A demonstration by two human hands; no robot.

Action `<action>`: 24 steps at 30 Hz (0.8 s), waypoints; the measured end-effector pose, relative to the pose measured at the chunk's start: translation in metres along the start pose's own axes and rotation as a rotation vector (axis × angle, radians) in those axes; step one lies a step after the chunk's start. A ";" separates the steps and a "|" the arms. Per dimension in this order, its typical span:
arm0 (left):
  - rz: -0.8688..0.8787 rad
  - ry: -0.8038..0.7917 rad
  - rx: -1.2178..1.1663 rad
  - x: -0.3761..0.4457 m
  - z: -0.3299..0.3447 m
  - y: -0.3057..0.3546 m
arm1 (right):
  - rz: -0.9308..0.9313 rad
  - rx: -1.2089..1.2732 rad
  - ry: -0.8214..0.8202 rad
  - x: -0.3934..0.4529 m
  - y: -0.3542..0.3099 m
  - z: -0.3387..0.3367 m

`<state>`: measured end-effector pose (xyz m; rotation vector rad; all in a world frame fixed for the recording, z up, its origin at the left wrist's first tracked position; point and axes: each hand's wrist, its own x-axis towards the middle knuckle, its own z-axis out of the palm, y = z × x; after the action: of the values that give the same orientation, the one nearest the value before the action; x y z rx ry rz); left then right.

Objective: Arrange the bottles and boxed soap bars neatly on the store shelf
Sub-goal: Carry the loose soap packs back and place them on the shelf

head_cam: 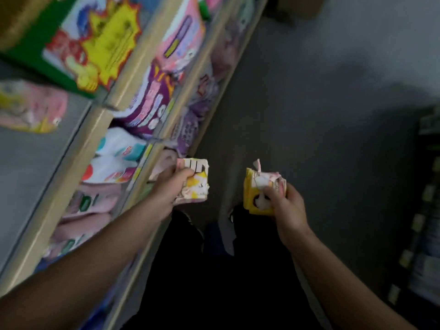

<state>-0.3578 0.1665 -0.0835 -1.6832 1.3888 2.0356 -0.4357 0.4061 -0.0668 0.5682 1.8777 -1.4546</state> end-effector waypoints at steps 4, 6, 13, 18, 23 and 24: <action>0.076 -0.039 0.113 -0.019 0.075 0.039 | -0.001 0.082 0.077 0.010 -0.033 -0.062; 0.085 -0.067 0.103 -0.028 0.117 0.053 | 0.010 0.131 0.118 0.020 -0.047 -0.092; 0.098 -0.158 0.157 -0.024 0.237 0.104 | 0.060 0.290 0.177 0.071 -0.102 -0.158; 0.088 -0.164 0.181 0.018 0.313 0.138 | 0.053 0.328 0.212 0.133 -0.150 -0.187; -0.008 -0.215 0.213 0.075 0.405 0.198 | 0.106 0.352 0.347 0.193 -0.210 -0.221; -0.010 -0.229 0.252 0.083 0.424 0.214 | 0.118 0.359 0.370 0.202 -0.222 -0.229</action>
<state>-0.8155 0.3181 -0.0636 -1.3082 1.4808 1.8846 -0.7838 0.5504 -0.0379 1.1680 1.8176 -1.7079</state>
